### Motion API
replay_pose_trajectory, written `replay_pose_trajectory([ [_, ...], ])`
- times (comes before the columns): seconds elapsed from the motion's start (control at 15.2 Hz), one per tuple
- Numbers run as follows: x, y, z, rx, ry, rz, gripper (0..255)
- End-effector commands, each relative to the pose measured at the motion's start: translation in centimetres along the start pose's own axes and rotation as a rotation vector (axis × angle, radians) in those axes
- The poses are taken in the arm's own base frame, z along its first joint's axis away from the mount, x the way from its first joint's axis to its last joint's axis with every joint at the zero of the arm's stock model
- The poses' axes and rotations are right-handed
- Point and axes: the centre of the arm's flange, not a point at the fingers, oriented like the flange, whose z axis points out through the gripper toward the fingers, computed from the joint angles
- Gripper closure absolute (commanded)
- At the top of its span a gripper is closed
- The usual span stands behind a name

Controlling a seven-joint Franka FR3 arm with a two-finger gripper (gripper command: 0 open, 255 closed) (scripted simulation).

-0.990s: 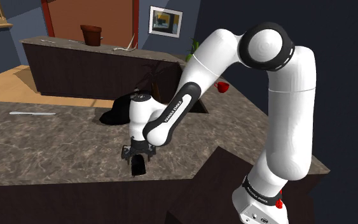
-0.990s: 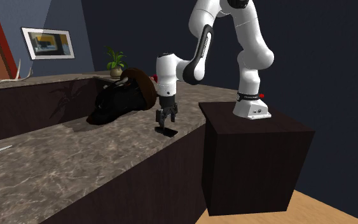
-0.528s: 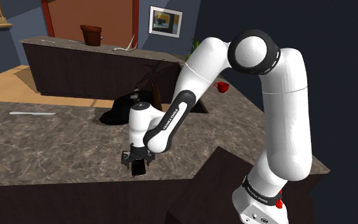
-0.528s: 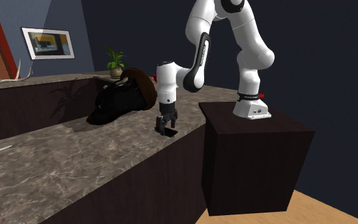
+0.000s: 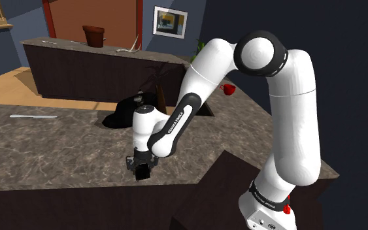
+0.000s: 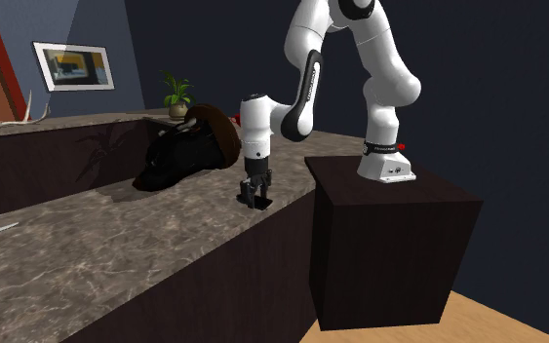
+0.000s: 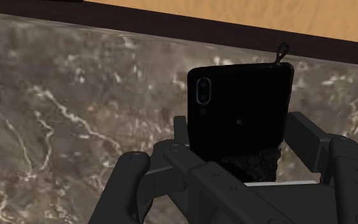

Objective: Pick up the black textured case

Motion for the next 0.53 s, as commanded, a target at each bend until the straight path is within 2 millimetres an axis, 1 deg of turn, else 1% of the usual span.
replay_pose_trajectory([
  [0.0,0.0,0.0,0.0,0.0,-0.001,-0.001,255],
  [0.07,0.1,0.0,0.0,0.0,-0.001,-0.001,255],
  [0.46,0.1,0.0,-3.1,0.0,-0.001,-0.001,255],
])
